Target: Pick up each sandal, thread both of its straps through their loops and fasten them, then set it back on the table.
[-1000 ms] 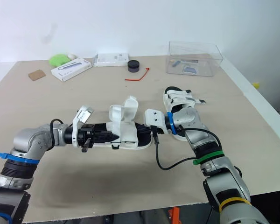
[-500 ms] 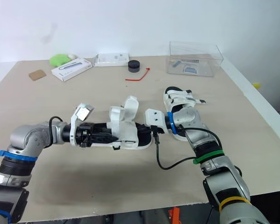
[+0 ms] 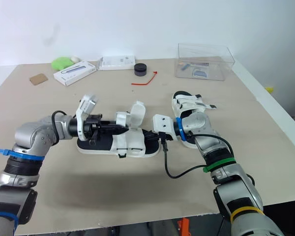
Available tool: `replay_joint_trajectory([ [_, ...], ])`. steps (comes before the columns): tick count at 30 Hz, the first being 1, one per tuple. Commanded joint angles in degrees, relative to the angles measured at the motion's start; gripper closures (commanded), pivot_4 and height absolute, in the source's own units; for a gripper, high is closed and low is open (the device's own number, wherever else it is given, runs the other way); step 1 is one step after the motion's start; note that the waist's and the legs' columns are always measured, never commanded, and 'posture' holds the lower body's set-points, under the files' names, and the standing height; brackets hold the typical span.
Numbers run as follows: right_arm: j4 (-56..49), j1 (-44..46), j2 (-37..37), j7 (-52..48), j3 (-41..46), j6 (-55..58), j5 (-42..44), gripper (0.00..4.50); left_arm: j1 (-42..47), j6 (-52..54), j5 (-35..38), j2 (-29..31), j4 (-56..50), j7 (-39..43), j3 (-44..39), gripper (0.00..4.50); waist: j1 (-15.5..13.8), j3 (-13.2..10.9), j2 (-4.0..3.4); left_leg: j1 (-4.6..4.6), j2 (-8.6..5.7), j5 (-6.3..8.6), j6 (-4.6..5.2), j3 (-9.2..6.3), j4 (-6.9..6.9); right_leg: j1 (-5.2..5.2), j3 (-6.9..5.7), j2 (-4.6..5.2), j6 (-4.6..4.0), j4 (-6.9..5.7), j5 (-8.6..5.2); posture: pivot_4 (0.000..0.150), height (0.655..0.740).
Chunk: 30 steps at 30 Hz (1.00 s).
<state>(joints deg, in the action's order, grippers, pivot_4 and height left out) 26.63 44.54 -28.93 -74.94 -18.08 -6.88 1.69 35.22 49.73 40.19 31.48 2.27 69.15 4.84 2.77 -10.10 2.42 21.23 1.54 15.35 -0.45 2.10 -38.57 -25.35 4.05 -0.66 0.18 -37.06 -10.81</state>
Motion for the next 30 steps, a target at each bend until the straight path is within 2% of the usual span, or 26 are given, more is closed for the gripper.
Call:
replay_joint_trajectory([
  [1, -0.7, 0.1, -1.2, 0.2, 0.5, 0.2, -0.9, 4.50, -2.6, -1.4, -0.9, 1.7, -3.4, 1.6, 1.0, 4.44, 0.0, 0.0, 0.00, 0.01, 0.00, 0.00, 0.00, 0.00, 0.00, 0.00, -0.01, 0.00, 0.00, 0.00, 0.00, 0.150, 0.7400],
  [7, -0.8, 0.0, -1.4, 0.0, 0.4, 0.3, -0.8, 4.50, -6.2, -1.2, -0.5, 2.5, -6.9, 1.5, 1.5, 4.44, 0.0, 0.0, 0.00, 0.00, 0.00, 0.00, 0.00, 0.00, 0.00, 0.01, -0.02, 0.00, 0.00, 0.00, 0.00, 0.150, 0.7400],
  [15, 0.3, 0.8, -0.4, 0.0, 0.0, 0.0, -0.9, 4.50, -4.9, 0.9, -0.8, 5.0, -7.0, 1.2, 1.7, 4.44, 0.1, 0.0, 0.00, -0.01, 0.03, 0.02, 0.02, -0.01, 0.04, -0.01, -0.04, -0.03, -0.04, 0.00, -0.04, 0.150, 0.7400],
  [22, 0.8, 0.8, -0.4, -0.3, 0.0, -0.4, -1.0, 4.50, -0.7, 0.9, 1.4, 8.5, -7.7, 4.0, -1.2, 1.25, 0.0, 0.0, 0.00, -0.03, 0.02, 0.00, 0.02, -0.01, 0.02, 0.02, -0.06, -0.03, -0.02, 0.00, -0.02, 0.150, 0.7400],
  [26, 0.9, 0.9, -0.4, -0.5, 0.0, -0.3, -1.0, 4.50, 3.7, 8.2, 8.1, 15.3, -7.8, 8.2, -5.7, 1.25, 0.1, 0.0, 0.01, 0.00, 0.04, 0.00, 0.02, -0.02, 0.03, -0.03, -0.08, -0.07, -0.04, 0.00, -0.03, 0.150, 0.7400],
  [30, 1.1, 0.8, -0.6, -0.7, 0.0, -0.6, -1.1, 4.50, -2.1, 12.2, 12.1, 21.8, -13.9, 11.6, -6.8, 1.25, 0.2, 0.0, -0.01, -0.06, 0.05, 0.07, 0.11, -0.02, 0.10, -0.02, -0.06, -0.04, -0.07, -0.01, -0.18, 0.150, 0.7400],
])
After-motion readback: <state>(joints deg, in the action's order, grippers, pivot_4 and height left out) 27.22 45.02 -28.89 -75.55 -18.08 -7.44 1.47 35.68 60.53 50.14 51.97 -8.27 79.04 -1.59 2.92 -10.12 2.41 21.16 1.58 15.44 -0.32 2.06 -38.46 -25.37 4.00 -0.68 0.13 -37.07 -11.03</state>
